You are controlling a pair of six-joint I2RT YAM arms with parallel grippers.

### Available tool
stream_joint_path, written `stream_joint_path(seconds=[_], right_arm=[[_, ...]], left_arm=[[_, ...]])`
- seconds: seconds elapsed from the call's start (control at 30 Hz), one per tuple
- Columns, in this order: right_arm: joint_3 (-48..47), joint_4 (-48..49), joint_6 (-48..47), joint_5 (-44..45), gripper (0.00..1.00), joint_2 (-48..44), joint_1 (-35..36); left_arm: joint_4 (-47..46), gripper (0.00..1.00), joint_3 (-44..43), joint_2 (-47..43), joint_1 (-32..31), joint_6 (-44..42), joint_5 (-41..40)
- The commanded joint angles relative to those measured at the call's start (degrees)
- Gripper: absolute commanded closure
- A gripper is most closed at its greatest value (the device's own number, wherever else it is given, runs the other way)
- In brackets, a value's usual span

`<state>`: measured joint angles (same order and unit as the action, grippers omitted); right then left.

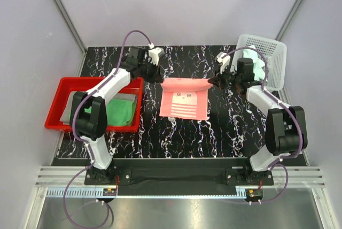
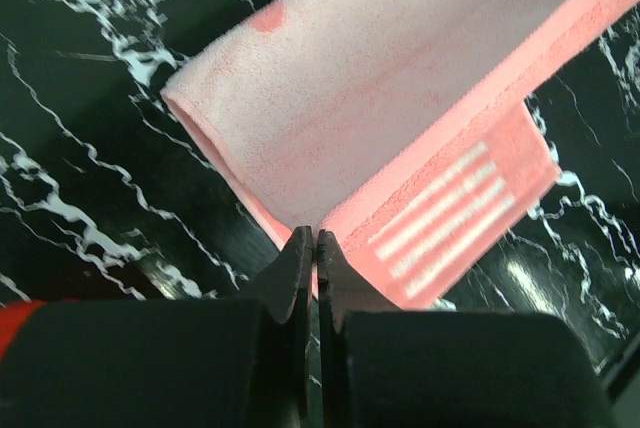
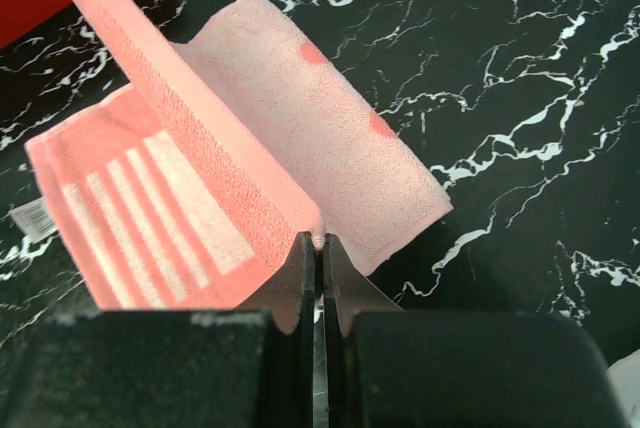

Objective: Fold and stack the towels
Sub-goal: Fold the towel

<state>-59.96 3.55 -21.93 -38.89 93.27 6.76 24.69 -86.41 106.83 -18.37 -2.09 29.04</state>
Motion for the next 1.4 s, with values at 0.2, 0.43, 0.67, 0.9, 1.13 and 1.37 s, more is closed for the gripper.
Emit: stream_joint_path(seconds=[0.2,0.43,0.67,0.9,1.13,1.37], right_arm=[[7.14,-7.33,-3.99,-3.38,1.0,-6.52,-0.35],[9.51,-11.72,-5.49,-1.63,0.95,-6.7,1.84],[4.61,-28.55,-10.14,-2.85,0.61,-2.4,5.97],[0.46,-35.91,-8.23,-1.47,0.52,-3.44,6.07],[-3.31,-24.56,27.81,6.42,0.52,-2.31,6.33],[-4.12,-26.58,45.31,19.9,0.61,5.51,7.12]], left_arm=[[-0.26,1.0,11.08,-10.75,-1.84,-1.34,-1.08],[-0.52,1.0,16.44,-12.7,-3.33,-1.43,-2.58],[2.02,0.87,17.69,-10.15,-6.23,-1.52,-9.78],[2.82,0.56,17.15,-13.13,-7.11,1.03,-13.4],[1.42,0.56,18.72,-12.61,-8.35,6.38,-11.55],[-3.95,0.56,20.94,-13.05,-11.24,14.74,-10.75]])
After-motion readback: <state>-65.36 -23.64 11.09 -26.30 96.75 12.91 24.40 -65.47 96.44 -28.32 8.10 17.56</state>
